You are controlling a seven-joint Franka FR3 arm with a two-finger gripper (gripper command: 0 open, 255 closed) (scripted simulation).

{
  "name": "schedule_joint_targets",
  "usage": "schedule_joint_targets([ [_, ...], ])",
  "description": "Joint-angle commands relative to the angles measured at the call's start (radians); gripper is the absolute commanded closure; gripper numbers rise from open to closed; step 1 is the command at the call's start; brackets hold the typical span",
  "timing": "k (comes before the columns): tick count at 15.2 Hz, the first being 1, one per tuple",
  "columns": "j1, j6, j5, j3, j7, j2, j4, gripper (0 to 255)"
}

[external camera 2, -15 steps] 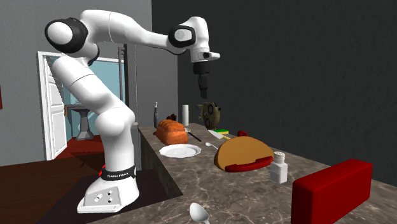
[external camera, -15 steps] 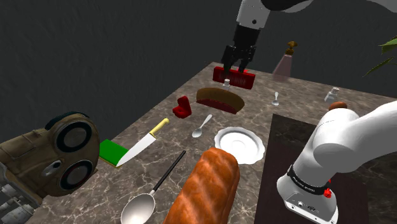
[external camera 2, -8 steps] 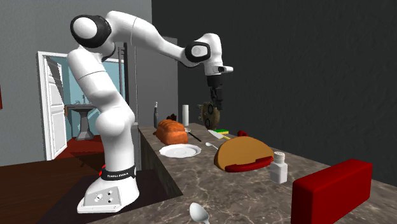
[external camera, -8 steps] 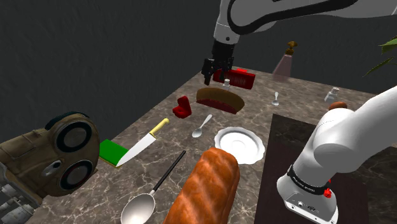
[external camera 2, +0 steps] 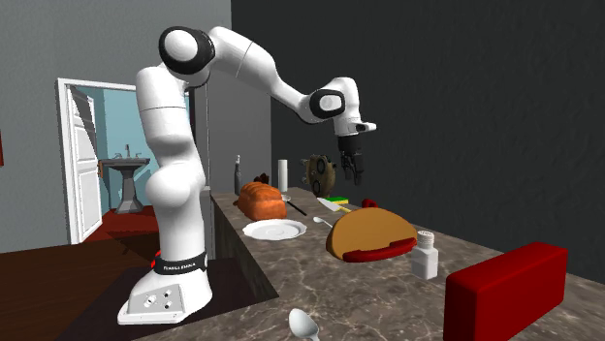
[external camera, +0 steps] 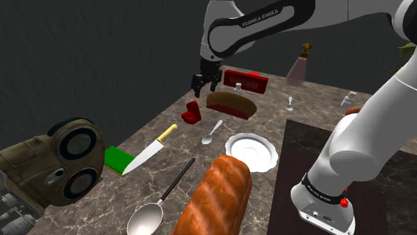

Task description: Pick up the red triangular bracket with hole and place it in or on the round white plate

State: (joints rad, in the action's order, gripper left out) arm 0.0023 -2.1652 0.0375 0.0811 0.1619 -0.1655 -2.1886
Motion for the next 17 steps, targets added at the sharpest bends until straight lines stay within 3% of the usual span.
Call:
schedule_joint_targets([
  [1, 0.001, -0.036, -0.016, 0.006, 0.004, 0.075, 0.042, 0],
  [5, 0.007, -0.09, -0.052, 0.015, 0.02, 0.217, 0.136, 0],
  [12, 0.008, -0.173, -0.061, 0.014, 0.026, 0.272, 0.108, 0],
  [17, 0.008, -0.18, -0.061, 0.014, 0.027, 0.277, 0.106, 0],
])
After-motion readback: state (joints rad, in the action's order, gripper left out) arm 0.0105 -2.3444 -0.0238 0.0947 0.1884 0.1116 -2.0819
